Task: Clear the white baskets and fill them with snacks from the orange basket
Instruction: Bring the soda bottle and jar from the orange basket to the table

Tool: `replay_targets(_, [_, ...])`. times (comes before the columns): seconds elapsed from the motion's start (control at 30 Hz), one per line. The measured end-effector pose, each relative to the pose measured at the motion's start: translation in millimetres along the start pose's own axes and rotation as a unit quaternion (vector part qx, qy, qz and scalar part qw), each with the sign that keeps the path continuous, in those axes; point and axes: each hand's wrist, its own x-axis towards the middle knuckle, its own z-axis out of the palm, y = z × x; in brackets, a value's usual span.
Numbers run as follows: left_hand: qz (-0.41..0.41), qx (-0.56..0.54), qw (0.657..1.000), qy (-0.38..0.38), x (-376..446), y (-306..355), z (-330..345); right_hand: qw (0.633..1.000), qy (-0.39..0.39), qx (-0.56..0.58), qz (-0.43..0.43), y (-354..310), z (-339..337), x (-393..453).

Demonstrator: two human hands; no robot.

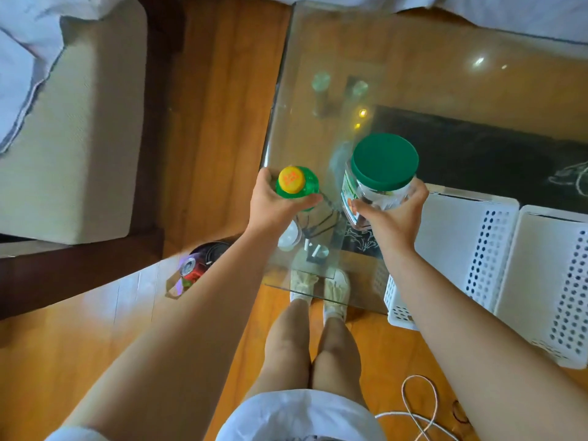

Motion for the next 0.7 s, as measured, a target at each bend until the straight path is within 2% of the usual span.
replay_targets(0.33, [0.005,-0.036,0.998,-0.042,-9.1,-14.6,0.8,0.999,-0.016,-0.025,-0.034,23.0,6.7,-23.4])
replay_targets(0.57, [-0.02,-0.065,0.997,-0.043,-15.9,-15.5,5.1,0.997,-0.066,-0.029,0.037,31.1,-3.6,-34.2])
replay_targets(0.7, [-0.074,-0.064,0.994,-0.056,-24.1,-13.7,4.2,0.987,-0.123,0.021,0.105,23.1,-18.0,-34.0])
